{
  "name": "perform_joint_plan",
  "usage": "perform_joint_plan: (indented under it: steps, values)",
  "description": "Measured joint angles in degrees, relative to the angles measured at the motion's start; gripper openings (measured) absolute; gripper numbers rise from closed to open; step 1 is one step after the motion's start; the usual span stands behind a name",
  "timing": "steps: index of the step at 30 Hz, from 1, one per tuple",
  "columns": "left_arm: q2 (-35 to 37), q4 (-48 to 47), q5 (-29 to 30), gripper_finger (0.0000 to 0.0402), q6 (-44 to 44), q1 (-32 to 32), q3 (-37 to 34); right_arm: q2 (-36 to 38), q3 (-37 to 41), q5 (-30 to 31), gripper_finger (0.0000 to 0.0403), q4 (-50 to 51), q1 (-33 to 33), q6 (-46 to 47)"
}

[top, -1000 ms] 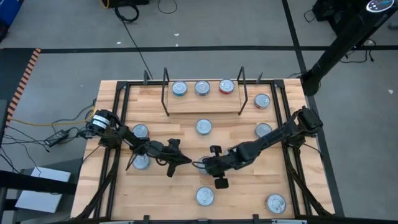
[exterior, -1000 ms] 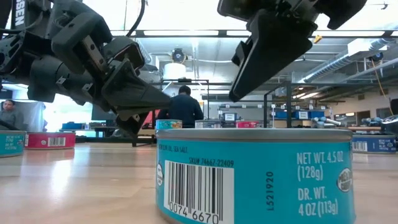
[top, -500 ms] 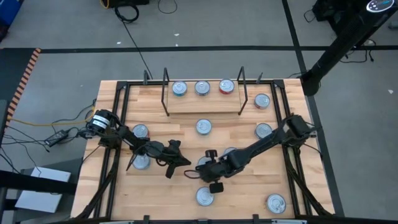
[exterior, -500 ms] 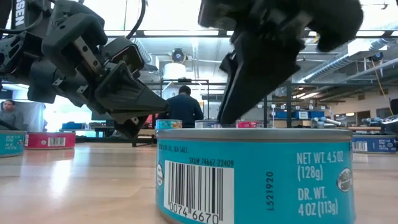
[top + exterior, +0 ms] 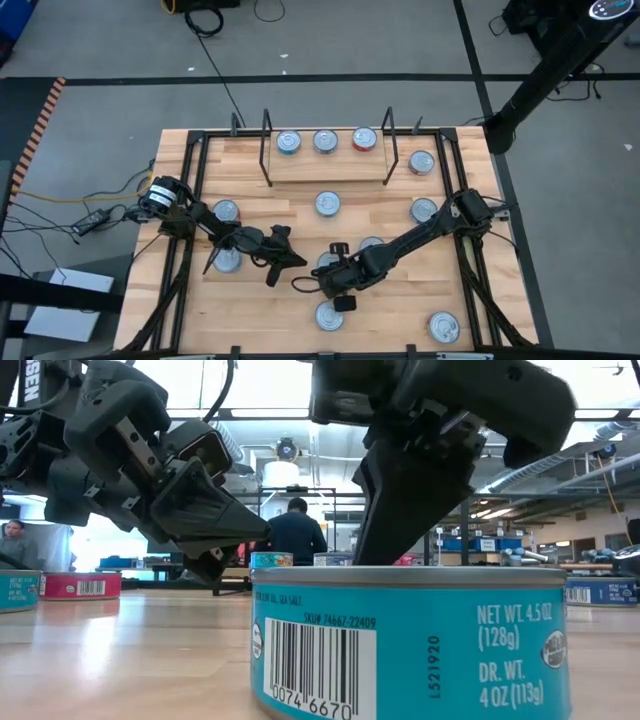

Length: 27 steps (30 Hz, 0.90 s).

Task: Stack canned seafood by type on shelf
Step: Put the center blue tuna can on the shelf

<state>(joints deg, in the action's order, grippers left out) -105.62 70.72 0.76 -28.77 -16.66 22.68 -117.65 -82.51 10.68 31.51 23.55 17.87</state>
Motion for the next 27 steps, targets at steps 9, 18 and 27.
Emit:
perform_joint_plan:
  steps: [9, 18, 27]
  values:
    - [0.00, -0.02, -0.55, 0.0000, 0.00, 0.00, -0.09, -0.60, -0.14, -1.35, 0.0022, -0.24, -0.11, 0.40]
    - [0.00, 0.02, -0.62, 0.0000, 0.00, 0.00, -0.09, 0.20, -0.08, -8.57, 0.0008, 0.05, -2.30, 1.34]
    - [0.00, 1.72, 0.28, 0.0000, 0.66, 0.00, -0.09, 5.48, 0.12, -22.98, 0.0005, -1.68, -7.61, 6.72]
